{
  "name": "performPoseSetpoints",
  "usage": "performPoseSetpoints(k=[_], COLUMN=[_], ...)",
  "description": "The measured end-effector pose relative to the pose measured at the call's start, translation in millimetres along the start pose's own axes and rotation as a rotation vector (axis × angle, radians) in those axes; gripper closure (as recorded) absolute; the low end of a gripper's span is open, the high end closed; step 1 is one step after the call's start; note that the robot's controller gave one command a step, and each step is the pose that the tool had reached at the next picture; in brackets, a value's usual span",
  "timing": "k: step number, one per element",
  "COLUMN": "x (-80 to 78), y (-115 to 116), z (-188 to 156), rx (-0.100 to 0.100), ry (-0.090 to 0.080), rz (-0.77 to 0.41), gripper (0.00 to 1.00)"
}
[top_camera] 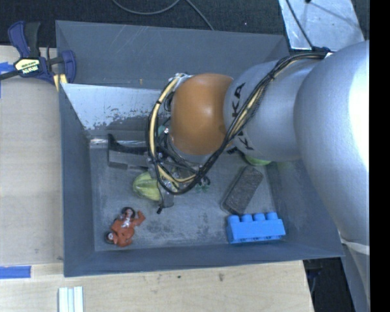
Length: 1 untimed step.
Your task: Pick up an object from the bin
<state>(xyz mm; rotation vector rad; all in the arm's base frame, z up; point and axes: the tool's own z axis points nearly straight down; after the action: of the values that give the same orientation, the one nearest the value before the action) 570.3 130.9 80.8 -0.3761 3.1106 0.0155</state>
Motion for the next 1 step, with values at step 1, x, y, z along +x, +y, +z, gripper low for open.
performPoseSetpoints(k=[1], x=[3.1], y=[2.8], z=[-18.0], rx=[0.005], ry=[0.012], rz=[-0.043], gripper=[1.00])
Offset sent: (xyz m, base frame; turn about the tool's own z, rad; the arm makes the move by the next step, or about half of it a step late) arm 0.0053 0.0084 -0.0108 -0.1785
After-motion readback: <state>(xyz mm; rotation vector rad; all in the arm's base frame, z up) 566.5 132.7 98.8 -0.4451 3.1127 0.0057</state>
